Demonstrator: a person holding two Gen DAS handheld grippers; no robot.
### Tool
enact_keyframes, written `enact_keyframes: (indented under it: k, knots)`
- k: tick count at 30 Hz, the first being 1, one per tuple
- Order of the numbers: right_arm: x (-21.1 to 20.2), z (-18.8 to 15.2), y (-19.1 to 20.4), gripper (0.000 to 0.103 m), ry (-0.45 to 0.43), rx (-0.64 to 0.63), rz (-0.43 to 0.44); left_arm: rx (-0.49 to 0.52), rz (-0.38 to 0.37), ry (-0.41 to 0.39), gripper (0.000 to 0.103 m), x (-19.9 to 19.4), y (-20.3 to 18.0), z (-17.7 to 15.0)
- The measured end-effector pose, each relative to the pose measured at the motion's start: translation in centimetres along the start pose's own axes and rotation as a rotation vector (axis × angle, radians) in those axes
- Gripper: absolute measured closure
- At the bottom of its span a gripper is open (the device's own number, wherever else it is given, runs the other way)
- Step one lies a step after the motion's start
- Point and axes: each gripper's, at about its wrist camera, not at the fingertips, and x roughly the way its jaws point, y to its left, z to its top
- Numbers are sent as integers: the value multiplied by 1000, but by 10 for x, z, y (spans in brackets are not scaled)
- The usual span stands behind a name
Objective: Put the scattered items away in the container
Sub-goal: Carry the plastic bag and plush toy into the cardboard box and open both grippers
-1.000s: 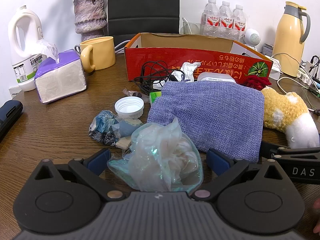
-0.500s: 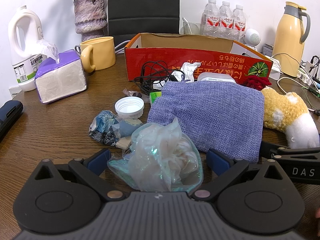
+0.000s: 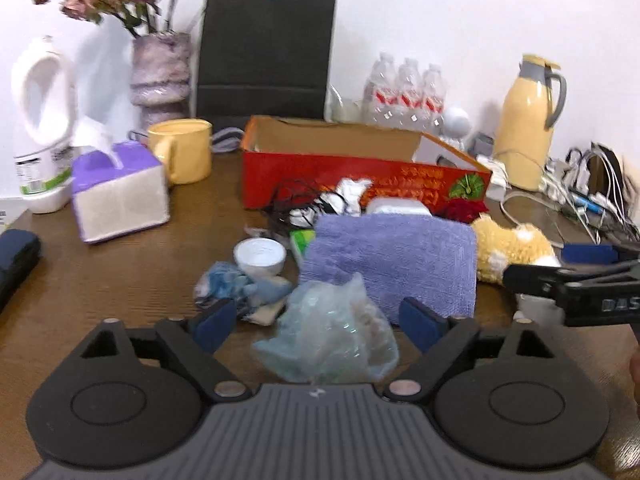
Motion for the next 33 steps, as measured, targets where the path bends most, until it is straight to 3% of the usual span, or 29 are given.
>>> enact_keyframes:
  k: [2,6,9,10,17,26,28,33]
  knots:
    - [8,1,-4,9,25,-2,-39,20,2,40,58,9,-5,0]
    - [22,-4,-18,24,102,43,-82,55,8,19,62,2,-9,-4]
    - [33,-11,-23,50,158,43,-125,75,21,-37,63,-19,-13,-3]
    - [33,-12,-24,54,155,46,-127,80,22,-56,63,-26,-15,-3]
    - [-23,-11,-40,56,27,123,-115,123,51,-203,64,-78,-31,-1]
    - [-97,-10,-33,55,-68,110,-91,141,-10,-313,64,-105,-54,-5]
    - [-100,1,-34,55,-92,111,-87,150,-18,-339,64,-103,-55,4]
    - [-73,54,-42,55,-163,80,-60,143,-65,-384,63,-79,-48,61]
